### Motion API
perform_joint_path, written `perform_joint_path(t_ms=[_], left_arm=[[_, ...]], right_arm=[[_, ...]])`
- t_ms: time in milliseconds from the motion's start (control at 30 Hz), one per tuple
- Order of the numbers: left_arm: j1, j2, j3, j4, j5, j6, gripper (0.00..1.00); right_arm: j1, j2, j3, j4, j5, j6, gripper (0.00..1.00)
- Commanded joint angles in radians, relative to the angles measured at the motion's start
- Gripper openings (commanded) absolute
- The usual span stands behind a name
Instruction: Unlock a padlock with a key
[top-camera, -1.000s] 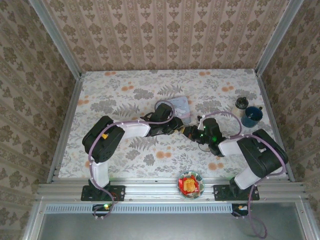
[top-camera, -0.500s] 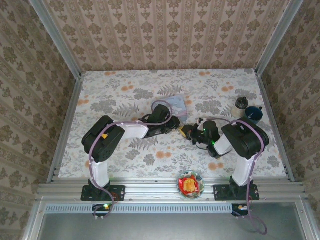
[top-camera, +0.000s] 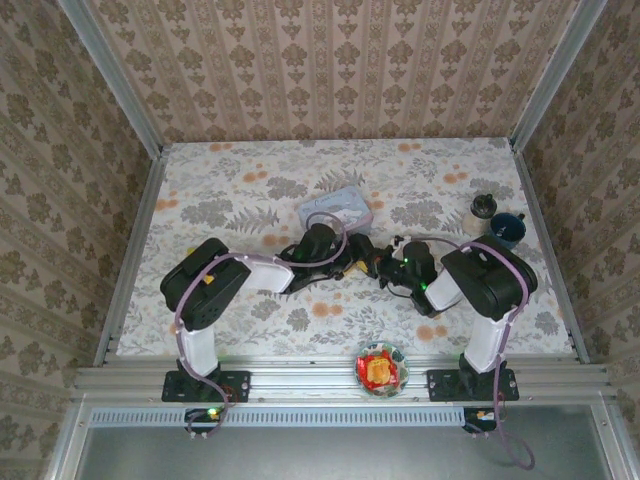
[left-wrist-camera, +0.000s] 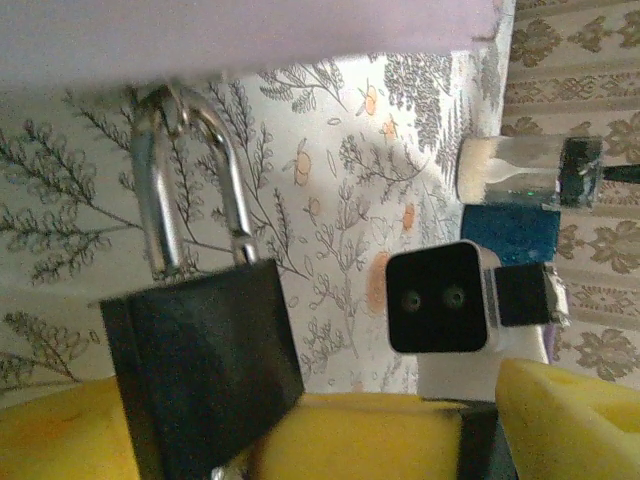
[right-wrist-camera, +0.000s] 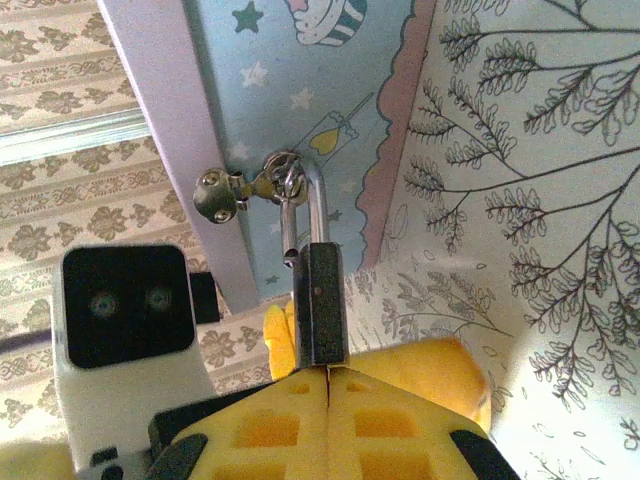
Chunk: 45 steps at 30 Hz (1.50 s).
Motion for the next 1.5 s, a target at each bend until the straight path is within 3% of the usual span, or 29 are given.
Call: perform_joint_path(t_ms=[0, 267, 467, 767, 867, 900, 1033, 1267, 1467], left_arm=[[-0.009, -0.036, -0.05, -0.036, 0.01, -0.013, 0.83], [0.007, -0.119, -0.062, -0.193, -0.075, 0.061, 0.77], [0.01, -0.146, -0.081, -0.207, -0.115, 0.081, 0.78], [0.01, -0.168, -0.11, -0.187, -0.133, 0.071, 0.87], [0.011, -0.188, -0.117, -0.197, -0.147, 0.081, 0.96], [0.012, -0.197, -0.117, -0.203, -0.151, 0.085, 1.0], [0.013, -0.244, -0.117, -0.236, -0.168, 0.113, 1.0], [0.009, -0.411, -0.106, -0.396, -0.281, 0.269, 1.0], [0.007, -0.61, -0.103, -0.599, -0.465, 0.442, 1.0]], right_arm=[[-0.002, 0.008, 0.035, 0.057, 0.05, 0.004, 0.0], [-0.003, 0.045, 0.04, 0.044, 0.056, -0.016, 0.12], [-0.003, 0.057, 0.05, 0.032, 0.058, -0.034, 0.21], [-0.002, 0.013, 0.047, -0.062, 0.079, -0.086, 0.36], [-0.003, -0.032, 0.041, -0.126, 0.092, -0.123, 0.38], [-0.003, -0.054, 0.04, -0.161, 0.096, -0.142, 0.39], [0.003, -0.19, 0.055, -0.392, 0.129, -0.263, 0.4], [0.094, -0.559, 0.203, -1.112, 0.397, -0.625, 0.5], [0.126, -0.68, 0.253, -1.335, 0.514, -0.751, 0.56]])
